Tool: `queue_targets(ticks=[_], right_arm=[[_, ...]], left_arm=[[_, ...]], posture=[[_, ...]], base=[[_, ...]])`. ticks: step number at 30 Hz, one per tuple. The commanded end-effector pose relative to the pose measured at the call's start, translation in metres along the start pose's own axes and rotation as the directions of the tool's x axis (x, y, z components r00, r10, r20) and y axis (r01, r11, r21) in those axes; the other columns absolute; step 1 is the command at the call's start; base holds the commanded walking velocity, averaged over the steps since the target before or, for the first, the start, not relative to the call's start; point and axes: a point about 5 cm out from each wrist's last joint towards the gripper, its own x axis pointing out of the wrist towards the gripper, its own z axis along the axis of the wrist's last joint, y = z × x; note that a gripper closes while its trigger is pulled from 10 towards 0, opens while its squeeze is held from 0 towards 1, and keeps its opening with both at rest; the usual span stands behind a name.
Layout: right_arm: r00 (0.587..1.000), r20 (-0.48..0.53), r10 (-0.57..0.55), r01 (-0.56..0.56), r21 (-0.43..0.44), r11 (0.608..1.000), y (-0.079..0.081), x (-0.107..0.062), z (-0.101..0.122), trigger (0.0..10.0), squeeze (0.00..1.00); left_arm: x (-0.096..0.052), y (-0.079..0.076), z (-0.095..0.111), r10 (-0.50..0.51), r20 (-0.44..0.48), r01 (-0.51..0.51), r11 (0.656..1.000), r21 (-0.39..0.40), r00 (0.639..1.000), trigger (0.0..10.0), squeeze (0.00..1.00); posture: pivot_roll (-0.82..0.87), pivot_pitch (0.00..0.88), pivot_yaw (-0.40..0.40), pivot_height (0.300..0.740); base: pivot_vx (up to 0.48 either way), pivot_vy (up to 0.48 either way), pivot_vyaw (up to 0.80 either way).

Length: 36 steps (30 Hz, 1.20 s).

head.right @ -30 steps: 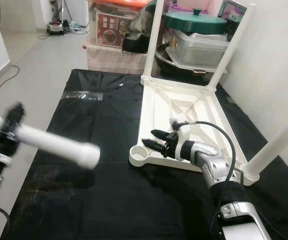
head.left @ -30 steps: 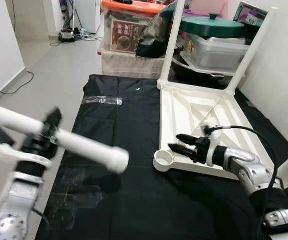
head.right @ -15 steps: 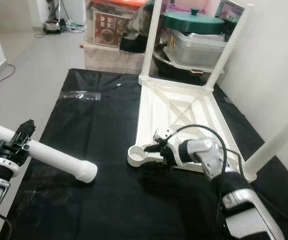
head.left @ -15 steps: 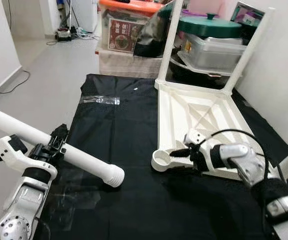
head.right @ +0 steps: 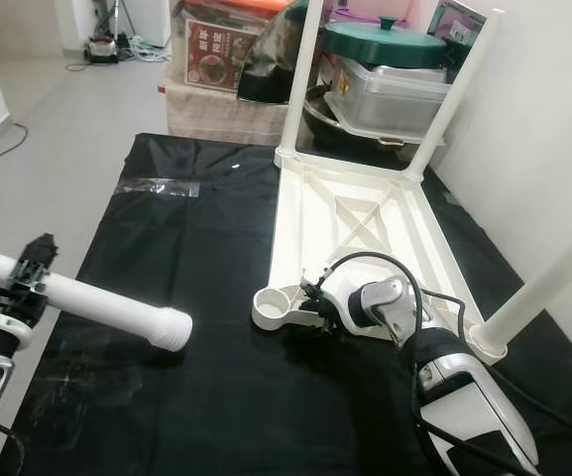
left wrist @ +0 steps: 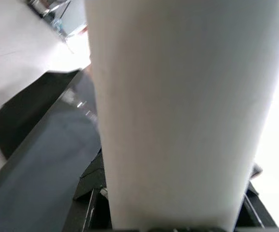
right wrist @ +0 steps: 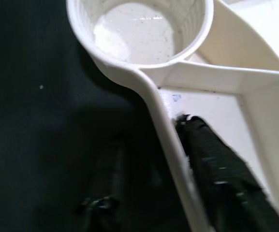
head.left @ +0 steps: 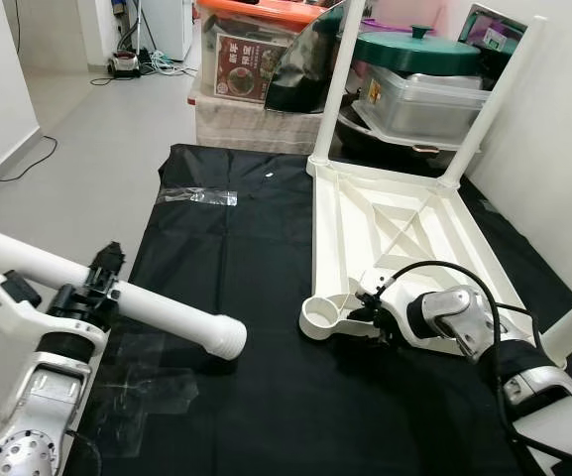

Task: Building children table

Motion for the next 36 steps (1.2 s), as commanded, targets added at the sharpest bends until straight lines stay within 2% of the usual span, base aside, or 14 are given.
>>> queue_targets(ticks=[1,2,6,7,8,10,12,21,25,28,29,31,35,36], right_arm=[[0.998,-0.050,0.041,-0.042,-0.020,0.999,0.003,0.000,-0.007,0.0,0.00],[0.997,-0.041,0.067,-0.069,-0.041,0.997,0.004,0.003,-0.004,0.0,0.00],[0.996,-0.023,0.083,-0.084,-0.052,0.995,0.005,0.006,0.000,0.0,0.00],[0.995,0.029,0.091,-0.088,-0.074,0.993,0.006,0.009,0.010,0.0,0.00],[0.995,0.029,0.091,-0.088,-0.074,0.993,0.006,0.009,0.010,0.0,0.00],[0.983,0.129,0.134,-0.117,-0.133,0.984,0.011,0.014,0.029,0.0,0.00],[0.977,0.154,0.146,-0.123,-0.150,0.981,0.012,0.014,0.034,0.0,0.00],[0.968,0.179,0.176,-0.142,-0.190,0.971,0.018,0.016,0.039,0.0,0.00],[0.949,0.228,0.217,-0.172,-0.200,0.965,0.026,0.017,0.039,0.0,0.00],[0.926,0.256,0.279,-0.209,-0.270,0.940,0.033,0.013,0.042,0.0,0.00],[0.921,0.245,0.302,-0.221,-0.310,0.925,0.035,0.011,0.042,0.0,0.00],[0.919,0.236,0.316,-0.228,-0.335,0.914,0.037,0.010,0.042,0.0,0.00],[0.913,0.208,0.351,-0.246,-0.404,0.881,0.045,0.002,0.045,0.0,0.00],[0.909,0.207,0.361,-0.252,-0.416,0.874,0.052,-0.002,0.045,0.0,0.00]], left_arm=[[0.001,-0.012,0.012,-0.049,0.053,0.050,0.998,-0.028,0.997,10.0,0.00],[0.002,-0.019,0.021,-0.075,0.089,0.078,0.996,-0.034,0.993,10.0,0.00],[0.003,-0.024,0.026,-0.090,0.111,0.094,0.995,-0.031,0.990,10.0,0.00],[0.004,-0.024,0.029,-0.072,0.120,0.075,0.997,-0.019,0.990,10.0,0.00],[0.004,-0.024,0.029,-0.072,0.120,0.075,0.997,-0.019,0.990,10.0,0.00],[0.005,-0.016,0.022,0.006,0.085,-0.010,0.999,0.047,0.996,10.0,0.00],[0.005,-0.013,0.020,0.034,0.078,-0.039,0.997,0.061,0.996,10.0,0.00],[0.004,-0.012,0.018,0.051,0.083,-0.059,0.994,0.097,0.995,10.0,0.00],[0.004,-0.017,0.011,0.044,0.068,-0.053,0.988,0.144,0.997,10.0,0.00],[0.004,-0.020,0.012,0.039,0.066,-0.048,0.988,0.146,0.997,10.0,0.00],[0.004,-0.022,0.014,0.036,0.067,-0.046,0.988,0.146,0.997,10.0,0.00],[0.005,-0.023,0.015,0.035,0.068,-0.044,0.988,0.146,0.997,10.0,0.00],[0.005,-0.029,0.027,0.018,0.104,-0.036,0.985,0.170,0.994,10.0,0.00],[0.004,-0.030,0.035,0.015,0.128,-0.039,0.982,0.183,0.992,10.0,0.00]], posture=[[0.10,0.000,-0.159,0.740],[0.10,0.000,-0.164,0.740],[0.10,0.000,-0.164,0.740],[0.10,0.000,-0.162,0.740],[0.10,0.000,-0.162,0.740],[0.10,0.000,-0.158,0.740],[0.10,0.000,-0.158,0.740],[0.10,0.000,-0.153,0.740],[0.09,0.000,-0.145,0.740],[0.09,0.000,-0.138,0.740],[0.09,0.000,-0.138,0.740],[0.09,0.000,-0.139,0.740],[0.10,0.000,-0.146,0.740],[0.10,0.000,-0.146,0.740]], base=[[0.000,0.000,0.00],[0.000,0.000,0.00],[0.000,0.000,0.00],[0.000,0.000,0.00],[0.000,0.000,0.00],[0.000,0.000,0.00],[0.000,0.000,0.00],[0.000,0.000,0.00],[0.000,0.000,0.00],[0.000,0.000,0.00],[0.000,0.000,0.00],[0.000,0.000,0.00],[0.000,0.000,0.00],[0.000,0.000,0.00]])
